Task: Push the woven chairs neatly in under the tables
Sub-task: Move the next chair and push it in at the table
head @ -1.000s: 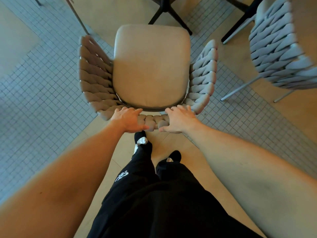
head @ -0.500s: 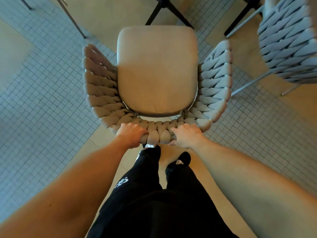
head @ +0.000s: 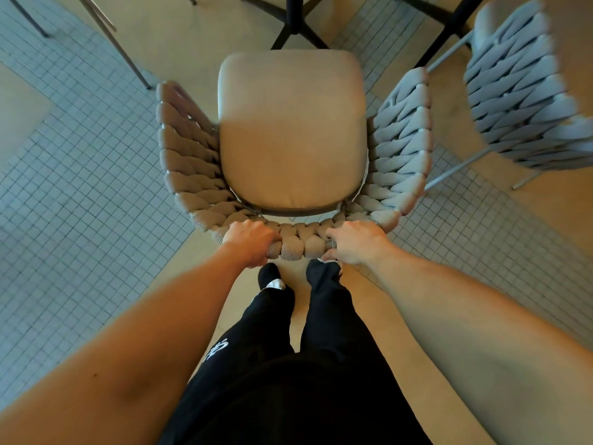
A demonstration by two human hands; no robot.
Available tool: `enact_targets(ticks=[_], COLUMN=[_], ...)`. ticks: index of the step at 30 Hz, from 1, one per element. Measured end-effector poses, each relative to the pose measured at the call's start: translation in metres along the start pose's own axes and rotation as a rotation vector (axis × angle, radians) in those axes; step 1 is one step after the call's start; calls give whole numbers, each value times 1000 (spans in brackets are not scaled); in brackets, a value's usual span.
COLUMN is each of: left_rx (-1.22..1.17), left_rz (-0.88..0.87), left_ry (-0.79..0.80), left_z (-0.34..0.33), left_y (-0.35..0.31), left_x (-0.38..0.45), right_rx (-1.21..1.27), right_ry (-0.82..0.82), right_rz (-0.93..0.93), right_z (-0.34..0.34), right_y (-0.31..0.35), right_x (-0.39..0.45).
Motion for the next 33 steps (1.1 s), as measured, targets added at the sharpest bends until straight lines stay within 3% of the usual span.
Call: enact_targets(ticks=[22, 33], left_rx=[-29, -25], left_rz=[60, 57], left_ry=[13, 18], left_z=[124, 136], left_y=[-21, -31], left_x=[113, 132], right_rx=[-23, -64], right_ry=[-34, -31], right_rz=[8, 9], right_z=[116, 131], right_y=[-123, -151], right_x=[35, 41])
Point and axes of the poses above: each hand's wrist, its own x-axis towards the middle knuckle, its own z-axis out of the back of the hand, y = z × x, the point moved 10 cm from there along x, towards the middle knuckle, and after that the axes turned 15 degrees about z, right-handed, at the moved point
